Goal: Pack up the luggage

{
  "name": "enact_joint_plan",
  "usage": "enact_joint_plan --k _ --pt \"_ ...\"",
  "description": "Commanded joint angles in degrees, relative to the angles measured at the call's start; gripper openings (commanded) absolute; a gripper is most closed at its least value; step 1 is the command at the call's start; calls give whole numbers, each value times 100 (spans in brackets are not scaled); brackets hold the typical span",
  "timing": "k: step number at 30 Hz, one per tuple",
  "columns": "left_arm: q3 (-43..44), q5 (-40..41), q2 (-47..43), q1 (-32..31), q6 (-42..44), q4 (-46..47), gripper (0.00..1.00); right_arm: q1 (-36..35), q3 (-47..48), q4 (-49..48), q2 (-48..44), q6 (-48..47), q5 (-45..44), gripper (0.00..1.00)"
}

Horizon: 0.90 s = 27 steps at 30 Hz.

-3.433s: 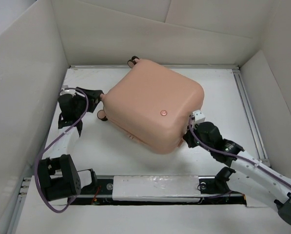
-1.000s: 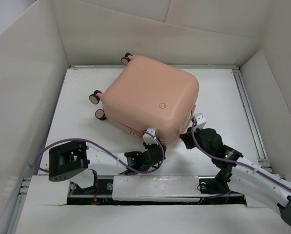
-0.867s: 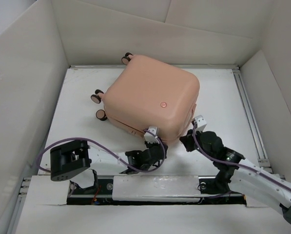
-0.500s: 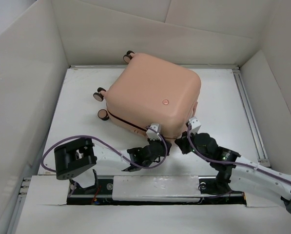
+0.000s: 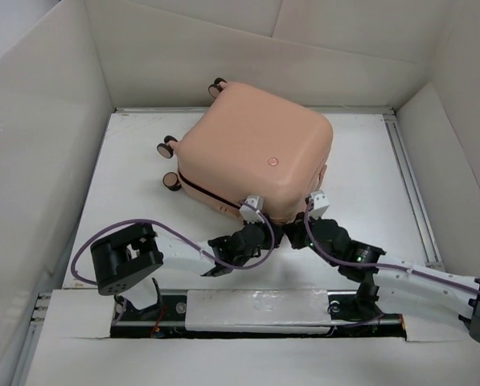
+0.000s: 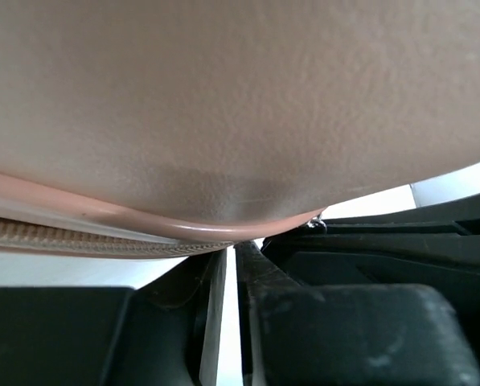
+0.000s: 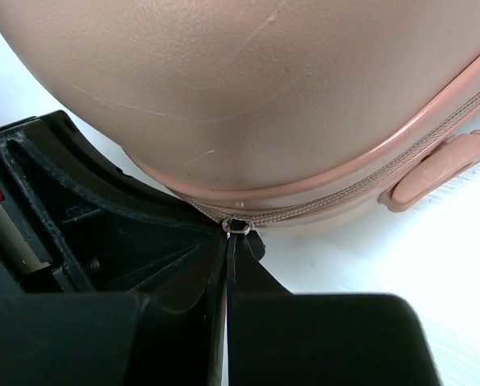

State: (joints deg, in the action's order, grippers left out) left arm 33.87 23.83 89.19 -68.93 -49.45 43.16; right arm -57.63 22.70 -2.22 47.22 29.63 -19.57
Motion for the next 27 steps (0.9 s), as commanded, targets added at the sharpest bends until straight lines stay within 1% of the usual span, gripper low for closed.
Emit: enact_joint_plan --k 1,2,3,5,6,8,9,10,11,12,14,15,16,17,18,19,20,21,22,23,24,26,27 --pt "218 -388 20 406 85 562 8 -469 525 -1729 181 500 1395 0" --pt "165 -388 -137 406 85 562 10 -469 595 -1599 182 500 1282 0" --pt "7 -388 -252 406 85 562 19 -469 595 -1345 243 500 1194 0" --pt "-265 -598 -541 406 85 474 34 -469 595 -1150 104 500 1000 0" --pt "-589 -599 -926 406 85 413 47 -469 517 -967 -88 500 782 0" --pt "-872 -713 -1410 406 146 151 57 -469 455 -807 -283 500 613 0" --pt "-1004 -766 -1883 406 199 45 62 -469 455 -737 -371 500 465 0" --pt "-1162 -827 -2096 406 277 -113 67 -469 455 -597 -424 500 463 0" --pt "-1163 -880 -2281 406 365 -689 73 -469 455 -535 -424 439 463 0" --pt "-1163 -881 -2448 406 505 -973 75 -469 455 -473 -424 439 463 0" --pt "-1276 -811 -3002 406 507 -1422 76 -469 603 -359 -337 368 410 0" --pt "-1347 -671 -3230 406 507 -1720 78 -469 604 -358 -284 316 410 0" --pt "-1409 -565 -3737 406 411 -1853 80 -469 665 -358 -284 316 410 0" --pt "-1470 -451 -4012 458 340 -2003 82 -469 718 -306 -188 263 463 0" --pt "-1471 -180 -4267 459 261 -2169 84 -469 718 -306 -135 263 463 0" --pt "-1471 -12 -4513 459 174 -2563 89 -469 718 -305 -56 263 463 0" --pt "-1358 207 -4942 511 51 -2793 92 -469 779 -305 -55 263 524 0" --pt "-1078 409 -5103 512 -11 -3065 94 -469 780 -305 6 263 525 0" --pt "-893 899 -5217 573 -12 -3564 96 -469 780 -305 6 263 525 0" --pt "-682 1086 -5288 730 -12 -3769 97 -469 780 -305 6 263 525 0" --pt "-262 1184 -5289 871 -12 -3919 98 -469 780 -305 6 263 525 0" --pt "214 801 -4992 1274 338 -3982 98 -469 780 -305 -55 263 525 0" --pt "513 415 -4372 1955 461 -4086 99 -469 719 -305 -142 263 472 0"
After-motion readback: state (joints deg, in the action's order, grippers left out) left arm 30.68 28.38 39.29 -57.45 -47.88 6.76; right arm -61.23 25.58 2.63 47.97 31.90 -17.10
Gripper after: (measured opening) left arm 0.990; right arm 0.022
